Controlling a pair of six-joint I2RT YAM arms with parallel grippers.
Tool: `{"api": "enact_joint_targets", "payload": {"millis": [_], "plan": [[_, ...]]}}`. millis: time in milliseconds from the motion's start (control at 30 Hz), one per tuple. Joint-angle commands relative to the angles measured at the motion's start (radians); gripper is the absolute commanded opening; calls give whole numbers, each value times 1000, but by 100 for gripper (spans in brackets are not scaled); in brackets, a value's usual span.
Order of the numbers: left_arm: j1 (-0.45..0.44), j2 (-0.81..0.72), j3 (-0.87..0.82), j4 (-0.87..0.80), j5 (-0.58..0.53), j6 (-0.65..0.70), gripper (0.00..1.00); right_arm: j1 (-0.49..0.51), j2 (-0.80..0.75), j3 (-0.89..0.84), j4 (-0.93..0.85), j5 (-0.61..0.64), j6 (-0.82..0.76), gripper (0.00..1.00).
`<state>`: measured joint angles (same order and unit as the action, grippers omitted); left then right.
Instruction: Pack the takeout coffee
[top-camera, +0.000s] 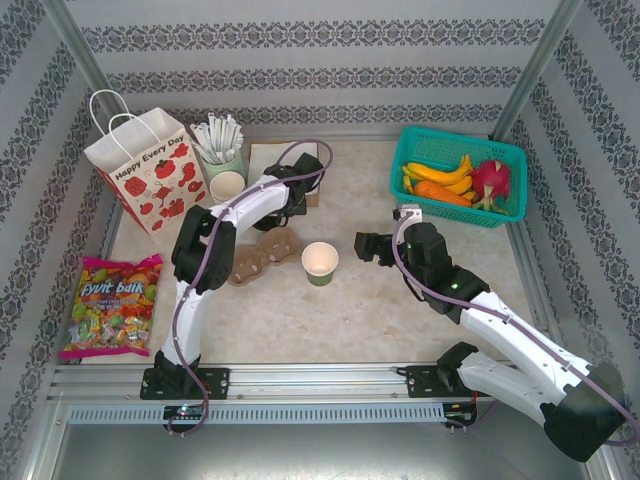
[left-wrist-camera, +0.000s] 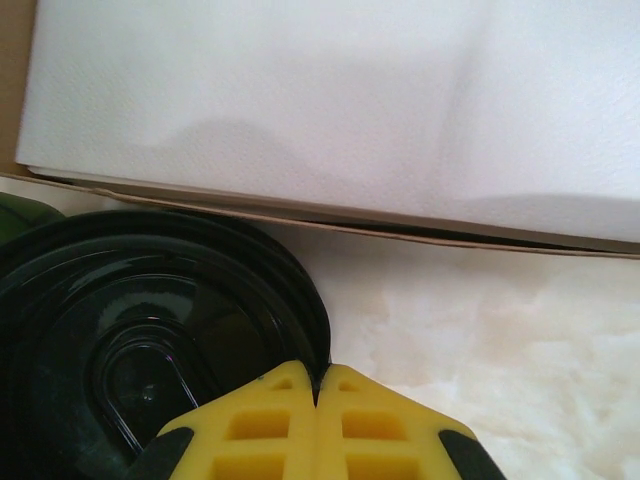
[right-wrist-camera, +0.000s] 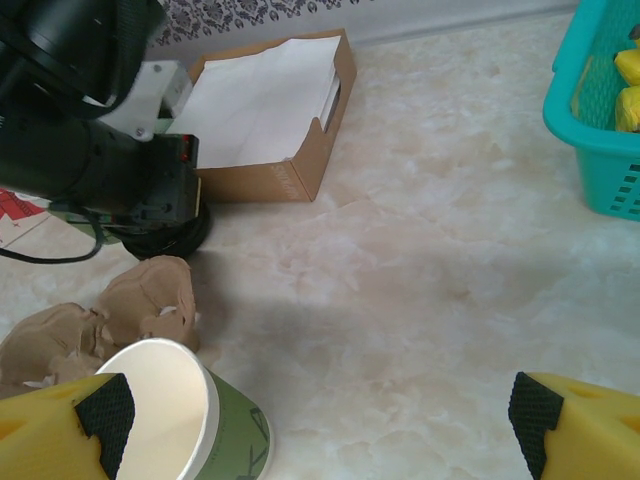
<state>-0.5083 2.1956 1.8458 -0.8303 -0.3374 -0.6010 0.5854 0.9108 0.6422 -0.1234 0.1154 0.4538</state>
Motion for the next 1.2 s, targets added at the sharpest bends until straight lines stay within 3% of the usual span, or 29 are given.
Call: {"api": "enact_joint_targets", "payload": {"millis": [0,200,333,533,700,800,1000,1167], "plan": [[9,-80,-17,-6,22,28,0,8,2,28,2,25,9,98],[10,-155,-71,61,111,41,0,7,9,16,26,36,49,98],[9,-253,-154,187,268,41,0,-2,20,-5,83,-5,98,98],[9,-424,-288,394,460,38,0,-67,33,-5,149,-159,178,98],[10,-513,-327,460,559,9,0,-110,67,9,185,-289,189,98],[10,-551,-346,503,585,-62,0,-107,94,3,274,-317,199,98],[9,-596,-370,584,609,-200,0,-65,221,-4,613,-355,226,93],[11,-590,-304,596,767,-159,0,-51,329,85,675,-410,170,93]]}}
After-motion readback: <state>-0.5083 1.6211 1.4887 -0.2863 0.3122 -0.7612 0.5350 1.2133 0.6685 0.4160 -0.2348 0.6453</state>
